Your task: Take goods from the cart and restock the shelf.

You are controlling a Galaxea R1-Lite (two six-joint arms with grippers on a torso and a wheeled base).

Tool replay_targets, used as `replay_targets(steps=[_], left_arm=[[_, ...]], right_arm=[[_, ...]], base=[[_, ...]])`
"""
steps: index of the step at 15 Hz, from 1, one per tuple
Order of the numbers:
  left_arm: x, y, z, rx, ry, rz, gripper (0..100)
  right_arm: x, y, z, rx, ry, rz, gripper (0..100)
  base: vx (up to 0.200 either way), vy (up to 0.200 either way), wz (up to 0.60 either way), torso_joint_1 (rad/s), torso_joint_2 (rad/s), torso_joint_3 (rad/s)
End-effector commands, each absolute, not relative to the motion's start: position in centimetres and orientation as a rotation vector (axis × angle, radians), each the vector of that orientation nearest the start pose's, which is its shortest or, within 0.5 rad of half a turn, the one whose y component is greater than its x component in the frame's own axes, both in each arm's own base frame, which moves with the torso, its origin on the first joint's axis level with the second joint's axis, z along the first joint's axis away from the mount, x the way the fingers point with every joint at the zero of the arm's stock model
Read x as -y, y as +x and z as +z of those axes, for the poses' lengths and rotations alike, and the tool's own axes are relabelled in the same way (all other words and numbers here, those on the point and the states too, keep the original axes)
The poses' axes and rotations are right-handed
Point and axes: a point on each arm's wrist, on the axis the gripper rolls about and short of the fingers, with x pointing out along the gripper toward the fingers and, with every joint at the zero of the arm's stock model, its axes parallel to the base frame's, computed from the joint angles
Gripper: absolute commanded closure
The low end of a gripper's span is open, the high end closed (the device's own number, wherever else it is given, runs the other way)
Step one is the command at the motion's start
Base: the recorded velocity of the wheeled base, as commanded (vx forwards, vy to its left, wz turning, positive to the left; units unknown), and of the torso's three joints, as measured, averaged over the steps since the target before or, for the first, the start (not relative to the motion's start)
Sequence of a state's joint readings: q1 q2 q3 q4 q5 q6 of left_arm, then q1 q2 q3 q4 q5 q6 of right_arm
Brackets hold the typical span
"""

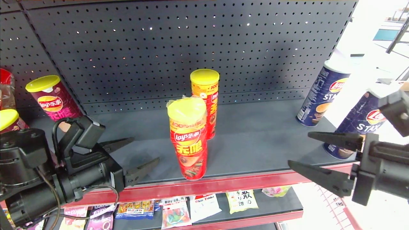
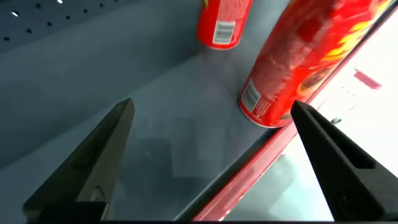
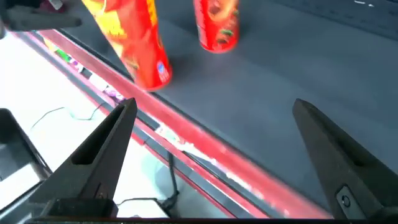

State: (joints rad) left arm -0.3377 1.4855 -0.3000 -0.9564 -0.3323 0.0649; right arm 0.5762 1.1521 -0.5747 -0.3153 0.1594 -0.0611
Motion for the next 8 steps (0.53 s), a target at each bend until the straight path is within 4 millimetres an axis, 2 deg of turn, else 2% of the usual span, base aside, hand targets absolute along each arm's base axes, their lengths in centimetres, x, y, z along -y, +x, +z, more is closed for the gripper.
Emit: replay_targets(steps=[1, 3, 8], left_arm=[[7.8, 20.4, 13.1, -0.256, 0.117, -0.675, 0], [7.9, 20.8, 12.3, -0.275, 0.212, -0.692, 0], [8.6, 21.7, 11.6, -0.277, 0.279, -0.724, 0]], right_arm=[[-6.9, 10.0, 21.8, -0.205, -0.107, 0.726, 0], [-6.2, 9.1, 22.1, -0.190, -0.103, 0.717, 0], [-5.7, 9.3, 22.1, -0.188, -0.097, 0.657, 0]], base=[[0.000, 0.000, 0.00, 0.000, 0.00, 0.000], [0.000, 0.000, 0.00, 0.000, 0.00, 0.000], [0.000, 0.000, 0.00, 0.000, 0.00, 0.000]])
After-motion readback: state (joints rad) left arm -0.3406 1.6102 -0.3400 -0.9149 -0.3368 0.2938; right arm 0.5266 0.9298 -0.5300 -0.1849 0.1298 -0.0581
